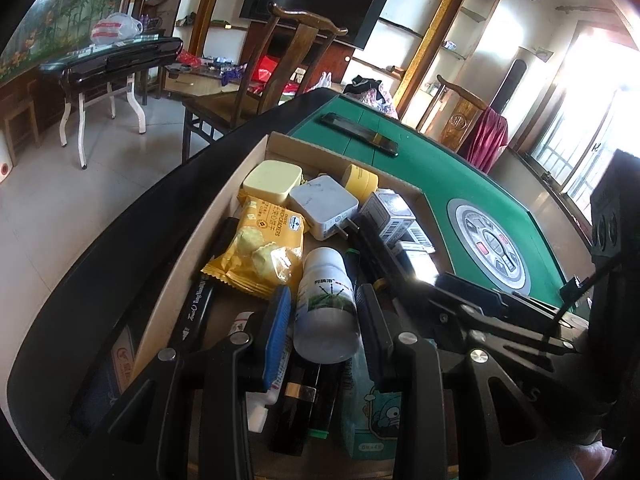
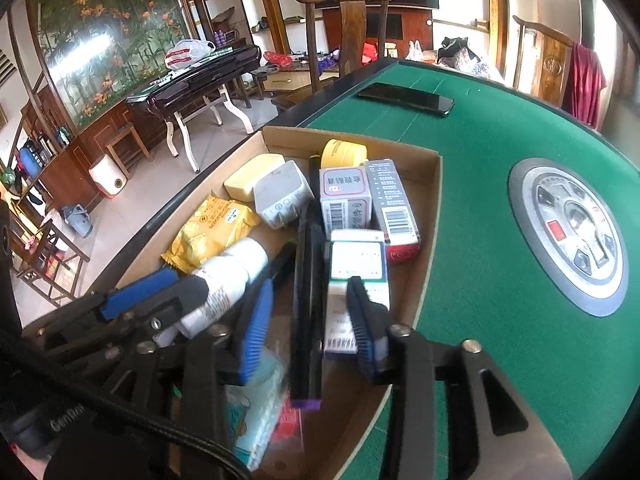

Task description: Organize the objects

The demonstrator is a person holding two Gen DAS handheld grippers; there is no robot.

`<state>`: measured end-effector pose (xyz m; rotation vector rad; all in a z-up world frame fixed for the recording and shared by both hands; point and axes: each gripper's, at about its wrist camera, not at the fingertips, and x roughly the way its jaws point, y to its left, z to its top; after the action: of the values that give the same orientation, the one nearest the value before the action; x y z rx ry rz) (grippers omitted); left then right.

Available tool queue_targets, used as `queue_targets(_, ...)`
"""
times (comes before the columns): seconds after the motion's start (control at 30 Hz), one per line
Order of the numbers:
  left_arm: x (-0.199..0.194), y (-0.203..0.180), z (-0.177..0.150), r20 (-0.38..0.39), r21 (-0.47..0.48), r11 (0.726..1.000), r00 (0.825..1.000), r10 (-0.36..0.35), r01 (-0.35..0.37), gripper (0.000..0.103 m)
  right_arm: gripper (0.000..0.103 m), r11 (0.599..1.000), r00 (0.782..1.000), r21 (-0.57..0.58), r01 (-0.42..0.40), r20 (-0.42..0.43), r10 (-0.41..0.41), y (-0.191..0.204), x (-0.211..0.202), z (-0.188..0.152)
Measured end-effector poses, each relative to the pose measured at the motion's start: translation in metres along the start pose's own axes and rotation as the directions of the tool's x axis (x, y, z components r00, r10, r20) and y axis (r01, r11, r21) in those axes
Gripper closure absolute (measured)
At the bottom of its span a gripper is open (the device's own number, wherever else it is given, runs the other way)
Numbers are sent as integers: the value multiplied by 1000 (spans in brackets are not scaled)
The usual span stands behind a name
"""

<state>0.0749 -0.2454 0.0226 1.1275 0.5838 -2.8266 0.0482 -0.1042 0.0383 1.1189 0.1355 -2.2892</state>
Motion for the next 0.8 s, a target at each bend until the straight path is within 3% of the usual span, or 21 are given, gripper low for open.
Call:
queue_targets(0.1, -7, -5, -3, 32, 19, 1000, 999, 16, -17, 65, 51, 999, 999, -13, 37, 39, -36, -2, -14, -8)
queue_targets(0.2, -16, -9, -6, 96, 29, 999, 995, 36, -39, 45, 44, 997, 992, -13, 80, 94, -79, -7, -34, -18)
queue_targets(0.33, -30, -18, -7, 184, 50, 994, 979, 84, -95, 17, 27, 991, 978, -6, 130, 165, -127, -11, -60, -30)
queue_targets(0.4, -35, -22, -6, 199, 60, 992, 975, 96, -110, 13, 22, 987, 967, -2, 158, 201, -155, -10, -72, -37)
queue_targets(0.53, -41, -37, -6, 227, 116, 954, 943, 244, -275, 12, 22, 980, 948, -27, 195, 260, -181, -3, -89, -49)
queue_targets(0.6, -47, -40, -8, 255, 123, 945, 930, 266, -304, 8, 22, 977, 940, -33, 209, 283, -192, 2, -95, -54)
queue_targets(0.63, -49, -41, -9, 257, 126, 942, 927, 273, -313, 1, 22, 976, 937, -38, 216, 291, -196, 4, -98, -56)
queue_targets(0.7, -53, -43, -11, 254, 142, 934, 924, 285, -327, 1, 22, 976, 935, -36, 214, 296, -194, 0, -102, -59)
queue_targets(0.8, -55, -45, -14, 261, 154, 898, 894, 365, -412, 1, 22, 978, 934, -20, 210, 300, -194, -6, -105, -64)
